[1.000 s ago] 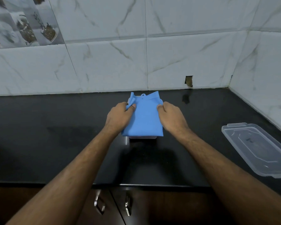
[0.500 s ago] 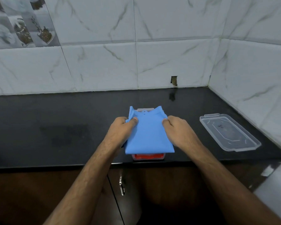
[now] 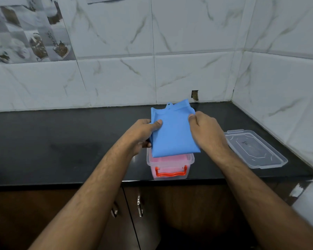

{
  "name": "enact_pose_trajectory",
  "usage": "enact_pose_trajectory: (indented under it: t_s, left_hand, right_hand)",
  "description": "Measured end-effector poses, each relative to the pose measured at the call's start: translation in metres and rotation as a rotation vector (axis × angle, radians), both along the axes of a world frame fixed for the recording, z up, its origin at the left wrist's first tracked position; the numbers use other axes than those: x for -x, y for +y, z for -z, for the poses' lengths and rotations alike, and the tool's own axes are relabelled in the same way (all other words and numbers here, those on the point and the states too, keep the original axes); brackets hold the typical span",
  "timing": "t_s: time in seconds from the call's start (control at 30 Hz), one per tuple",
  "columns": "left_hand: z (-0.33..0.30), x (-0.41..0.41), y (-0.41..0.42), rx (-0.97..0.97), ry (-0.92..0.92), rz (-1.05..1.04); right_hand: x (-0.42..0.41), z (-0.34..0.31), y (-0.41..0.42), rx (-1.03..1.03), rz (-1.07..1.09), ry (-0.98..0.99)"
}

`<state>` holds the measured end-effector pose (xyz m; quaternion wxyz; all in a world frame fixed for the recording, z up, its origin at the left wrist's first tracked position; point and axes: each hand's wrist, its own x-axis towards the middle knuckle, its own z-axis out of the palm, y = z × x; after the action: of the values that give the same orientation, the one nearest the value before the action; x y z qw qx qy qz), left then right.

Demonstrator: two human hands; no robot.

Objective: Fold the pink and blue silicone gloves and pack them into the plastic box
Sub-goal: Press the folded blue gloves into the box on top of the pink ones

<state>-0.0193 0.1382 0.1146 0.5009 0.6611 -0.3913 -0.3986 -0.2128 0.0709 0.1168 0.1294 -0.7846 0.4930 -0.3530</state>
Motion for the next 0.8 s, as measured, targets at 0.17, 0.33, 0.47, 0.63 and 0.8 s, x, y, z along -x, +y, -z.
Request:
enact_pose_trajectory:
  t_s: [0.17, 0.33, 0.47, 0.63, 0.8]
  left_hand:
    - [0.022, -0.002, -0.003, -0.026, -0.066, -0.069]
    - [0.027, -0.011, -0.004, -0.031, -0.058, -0.111]
    - [0.028, -0.019, -0.003, -0.025, 0.059, -0.129]
    - [0.032, -0.019, -0.003, 0.002, 0.113, -0.157]
    - [0.033, -0.018, -0.004, 0.002, 0.097, -0.17]
  right_hand:
    - [-0.012, 0.011, -0.004, -0.072, -0.006, 0.137]
    - [-0.02, 0.018, -0.014, -0.249, -0.036, 0.134]
    - [-0.032, 0.02, -0.017, -0.323, -0.045, 0.166]
    - [-0.043, 0.023, -0.017, -0.305, 0.001, 0.2]
    - [-0.05, 0.026, -0.009, -0.296, 0.067, 0.137]
